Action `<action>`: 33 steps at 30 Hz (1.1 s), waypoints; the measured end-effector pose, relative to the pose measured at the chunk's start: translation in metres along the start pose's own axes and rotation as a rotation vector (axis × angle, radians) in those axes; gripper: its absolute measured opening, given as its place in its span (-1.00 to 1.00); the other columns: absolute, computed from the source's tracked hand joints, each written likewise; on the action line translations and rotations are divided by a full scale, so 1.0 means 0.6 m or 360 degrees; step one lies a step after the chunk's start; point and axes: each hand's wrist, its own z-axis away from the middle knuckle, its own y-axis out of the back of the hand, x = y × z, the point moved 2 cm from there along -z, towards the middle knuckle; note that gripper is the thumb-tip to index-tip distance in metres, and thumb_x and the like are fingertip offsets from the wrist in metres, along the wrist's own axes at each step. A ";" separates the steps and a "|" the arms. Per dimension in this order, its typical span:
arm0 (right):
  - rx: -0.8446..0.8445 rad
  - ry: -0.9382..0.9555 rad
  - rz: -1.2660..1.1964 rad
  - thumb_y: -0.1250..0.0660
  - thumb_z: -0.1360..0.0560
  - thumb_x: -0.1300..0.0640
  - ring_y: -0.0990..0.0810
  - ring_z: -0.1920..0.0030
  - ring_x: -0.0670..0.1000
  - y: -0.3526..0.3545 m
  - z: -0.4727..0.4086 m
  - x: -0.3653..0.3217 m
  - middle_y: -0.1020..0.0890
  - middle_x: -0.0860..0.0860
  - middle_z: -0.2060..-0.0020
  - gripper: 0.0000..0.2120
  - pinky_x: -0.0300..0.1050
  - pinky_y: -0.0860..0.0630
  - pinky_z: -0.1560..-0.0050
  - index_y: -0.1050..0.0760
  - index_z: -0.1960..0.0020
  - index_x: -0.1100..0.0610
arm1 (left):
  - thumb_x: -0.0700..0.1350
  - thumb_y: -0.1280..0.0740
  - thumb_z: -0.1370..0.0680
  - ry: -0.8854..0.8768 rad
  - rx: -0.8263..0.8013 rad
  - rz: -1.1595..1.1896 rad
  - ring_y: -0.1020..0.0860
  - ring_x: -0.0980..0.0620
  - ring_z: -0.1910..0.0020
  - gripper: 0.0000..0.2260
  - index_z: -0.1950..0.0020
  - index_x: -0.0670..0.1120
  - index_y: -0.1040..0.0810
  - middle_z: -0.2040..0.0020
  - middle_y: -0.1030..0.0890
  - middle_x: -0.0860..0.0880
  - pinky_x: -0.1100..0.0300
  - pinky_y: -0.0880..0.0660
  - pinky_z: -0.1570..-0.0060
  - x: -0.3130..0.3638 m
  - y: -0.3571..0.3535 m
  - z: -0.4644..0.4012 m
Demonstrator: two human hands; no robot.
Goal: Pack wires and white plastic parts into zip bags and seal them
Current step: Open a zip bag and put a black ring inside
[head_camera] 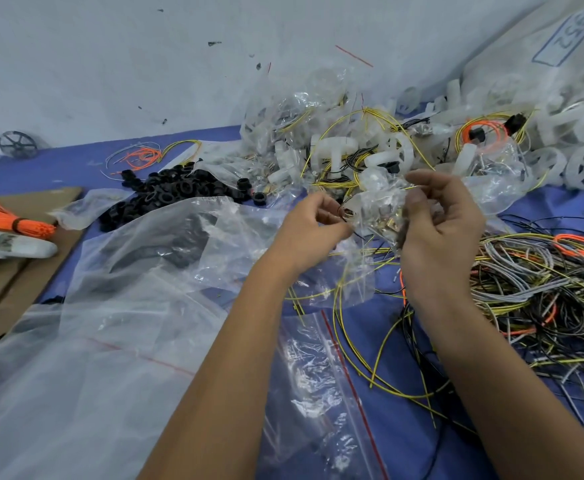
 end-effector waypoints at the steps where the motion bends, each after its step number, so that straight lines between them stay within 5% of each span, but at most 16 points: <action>1: 0.0035 -0.0089 -0.0075 -0.22 -0.65 0.27 -0.37 0.47 -0.11 0.000 -0.001 0.001 -0.49 -0.10 0.35 -0.81 -0.21 -0.34 0.46 -0.57 -0.04 0.06 | -0.04 -0.48 -0.54 0.0011 0.0009 -0.0100 -0.54 0.05 0.28 -0.82 0.02 -0.05 -0.51 0.16 -0.59 0.00 0.16 -0.46 0.30 -0.003 -0.005 0.000; 5: 0.0159 -0.0593 -0.0544 -0.25 -0.67 0.19 -0.59 0.28 -0.10 0.005 -0.013 0.007 -0.65 0.01 0.12 -0.86 -0.21 -0.51 0.32 -0.59 -0.06 0.09 | 0.18 -0.49 -0.47 0.0093 -0.0034 -0.0579 -0.60 -0.04 0.12 -0.63 0.01 -0.07 -0.49 0.10 -0.62 -0.04 0.01 -0.54 0.13 -0.018 -0.023 0.006; 7: 0.0108 -0.0746 -0.0744 -0.39 -0.59 0.14 -0.66 0.14 -0.06 0.005 -0.016 0.014 -0.66 0.01 0.01 -0.86 -0.17 -0.58 0.15 -0.55 -0.15 0.09 | 0.05 -0.51 -0.45 0.0061 -0.0005 -0.0784 -0.59 -0.09 0.09 -0.70 0.05 -0.09 -0.49 0.09 -0.60 -0.08 0.03 -0.52 0.15 -0.023 -0.025 0.004; 11: 0.0046 -0.0526 -0.0658 -0.46 -0.44 0.43 -0.67 0.03 -0.04 0.004 -0.015 0.011 -0.64 0.04 -0.03 -0.49 -0.20 -0.58 -0.03 -0.46 -0.34 0.20 | -0.17 -0.39 -0.44 0.0172 0.0156 -0.0790 -0.63 -0.18 0.16 -0.91 0.17 -0.18 -0.53 0.18 -0.63 -0.17 0.06 -0.52 0.25 -0.027 -0.003 0.000; 13: -0.0003 -0.0385 -0.0563 -0.44 -0.46 0.46 -0.69 0.00 -0.04 -0.001 -0.015 0.006 -0.68 0.04 -0.01 -0.54 -0.23 -0.58 -0.03 -0.51 -0.32 0.24 | -0.22 -0.34 -0.44 0.0292 0.0170 -0.0606 -0.66 -0.14 0.34 -0.91 0.20 -0.24 -0.53 0.32 -0.64 -0.20 0.05 -0.60 0.33 -0.032 0.009 0.001; 16: -0.0203 -0.0347 -0.0695 -0.35 -0.57 0.38 -0.74 0.09 0.09 -0.016 -0.002 -0.002 -0.68 0.12 0.08 -0.80 -0.14 -0.65 0.12 -0.54 -0.19 0.30 | -0.29 -0.32 -0.47 0.0475 0.0121 -0.0361 -0.44 0.04 0.67 -0.86 0.28 -0.17 -0.47 0.53 -0.47 -0.08 0.31 -0.38 0.60 -0.032 0.025 0.004; 19: -0.0608 -0.0529 -0.0856 -0.24 -0.66 0.17 -0.70 0.30 0.07 -0.035 0.023 -0.012 -0.69 0.09 0.17 -0.86 -0.16 -0.56 0.43 -0.54 -0.05 0.21 | -0.35 -0.33 -0.50 0.0579 0.0051 -0.0189 -0.37 0.07 0.69 -0.87 0.24 -0.23 -0.49 0.41 -0.48 -0.16 0.35 -0.34 0.61 -0.028 0.039 0.005; 22: -0.0761 -0.0773 -0.1072 -0.20 -0.65 0.03 -0.67 0.30 0.06 -0.040 0.032 -0.013 -0.68 0.10 0.17 -0.75 -0.19 -0.50 0.45 -0.48 -0.03 0.22 | -0.33 -0.33 -0.50 0.0571 0.0043 -0.0241 -0.42 0.09 0.67 -0.95 0.16 -0.26 -0.54 0.36 -0.51 -0.18 0.34 -0.36 0.61 -0.021 0.053 0.011; 25: -0.0603 -0.0886 -0.1137 -0.28 -0.59 0.03 -0.71 0.11 0.16 -0.037 0.024 -0.003 -0.68 0.13 0.13 -0.73 -0.09 -0.61 0.27 -0.49 -0.11 0.24 | -0.32 -0.33 -0.48 0.0598 0.0100 -0.0282 -0.39 0.10 0.70 -0.89 0.24 -0.21 -0.48 0.50 -0.46 -0.08 0.35 -0.36 0.62 -0.018 0.069 0.013; 27: -0.0291 -0.0838 -0.1031 -0.31 -0.61 0.16 -0.72 0.08 0.22 -0.032 0.019 0.006 -0.67 0.18 0.14 -0.90 -0.04 -0.65 0.23 -0.49 -0.06 0.21 | -0.29 -0.34 -0.46 0.0600 0.0130 -0.0357 -0.33 0.05 0.71 -0.84 0.30 -0.17 -0.44 0.59 -0.38 -0.02 0.35 -0.32 0.60 -0.018 0.083 0.012; 30: 0.0181 -0.0528 -0.0486 -0.26 -0.60 0.30 -0.74 0.09 0.16 -0.015 0.016 0.012 -0.63 0.14 0.12 -0.94 -0.04 -0.65 0.22 -0.42 0.01 0.17 | -0.25 -0.35 -0.47 0.0614 0.0109 -0.0440 -0.29 0.03 0.69 -0.78 0.37 -0.16 -0.43 0.61 -0.39 -0.03 0.36 -0.27 0.56 -0.018 0.100 0.013; 33: 0.0201 -0.0040 -0.0203 -0.24 -0.67 0.21 -0.73 -0.01 0.05 -0.007 0.016 -0.004 -0.63 -0.08 0.04 -0.90 0.04 -0.69 0.09 -0.37 -0.16 0.17 | -0.23 -0.38 -0.49 0.0605 0.0025 -0.0448 -0.36 -0.01 0.58 -0.76 0.36 -0.16 -0.45 0.53 -0.47 -0.10 0.34 -0.24 0.56 -0.013 0.105 0.018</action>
